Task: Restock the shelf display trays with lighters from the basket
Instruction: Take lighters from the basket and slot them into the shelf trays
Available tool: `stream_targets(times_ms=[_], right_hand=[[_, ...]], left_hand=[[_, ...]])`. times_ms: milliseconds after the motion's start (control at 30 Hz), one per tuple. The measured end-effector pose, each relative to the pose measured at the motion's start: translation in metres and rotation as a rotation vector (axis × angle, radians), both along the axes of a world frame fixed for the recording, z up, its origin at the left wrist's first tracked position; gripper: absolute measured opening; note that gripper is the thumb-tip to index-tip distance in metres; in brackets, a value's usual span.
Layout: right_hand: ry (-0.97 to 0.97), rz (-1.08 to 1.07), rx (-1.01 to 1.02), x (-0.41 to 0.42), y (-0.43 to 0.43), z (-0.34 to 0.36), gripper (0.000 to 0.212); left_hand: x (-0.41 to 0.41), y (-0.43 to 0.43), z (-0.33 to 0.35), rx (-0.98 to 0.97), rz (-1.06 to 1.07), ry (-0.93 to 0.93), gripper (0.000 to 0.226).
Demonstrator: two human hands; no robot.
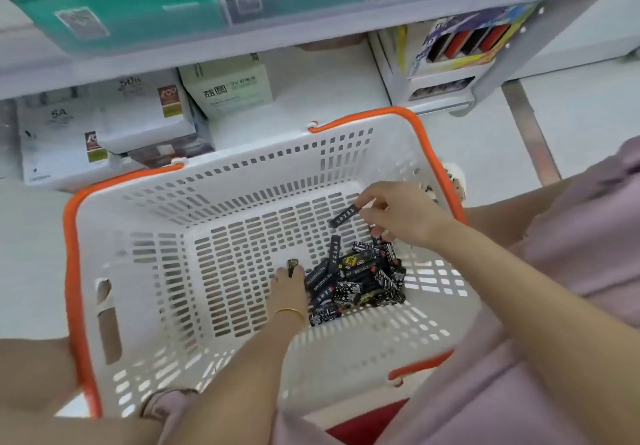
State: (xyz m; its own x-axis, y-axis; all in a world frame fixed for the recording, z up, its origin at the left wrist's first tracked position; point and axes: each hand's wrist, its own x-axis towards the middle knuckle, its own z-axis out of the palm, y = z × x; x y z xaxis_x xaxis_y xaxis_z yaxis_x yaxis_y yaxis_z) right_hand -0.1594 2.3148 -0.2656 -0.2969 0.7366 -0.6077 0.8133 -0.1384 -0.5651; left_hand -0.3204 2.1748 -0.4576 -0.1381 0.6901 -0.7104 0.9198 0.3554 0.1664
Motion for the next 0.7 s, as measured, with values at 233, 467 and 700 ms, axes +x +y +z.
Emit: stream_targets(times_ms=[233,467,700], right_hand=[[-0.029,0.011,0.031,-0.003,0.0,-0.002,0.023],[-0.032,0.015,0.037,-0.003,0.001,0.0,0.024],[-0.041,-0.002,0.025,0.0,0.002,-0.004,0.024]], left_hand=[[0.007,0.01,-0.009,0.163,-0.304,-0.048,0.053],[0.023,0.017,-0.016,0.12,-0.42,0.02,0.075],[0.034,0.015,-0.012,0.074,-0.521,0.117,0.057]])
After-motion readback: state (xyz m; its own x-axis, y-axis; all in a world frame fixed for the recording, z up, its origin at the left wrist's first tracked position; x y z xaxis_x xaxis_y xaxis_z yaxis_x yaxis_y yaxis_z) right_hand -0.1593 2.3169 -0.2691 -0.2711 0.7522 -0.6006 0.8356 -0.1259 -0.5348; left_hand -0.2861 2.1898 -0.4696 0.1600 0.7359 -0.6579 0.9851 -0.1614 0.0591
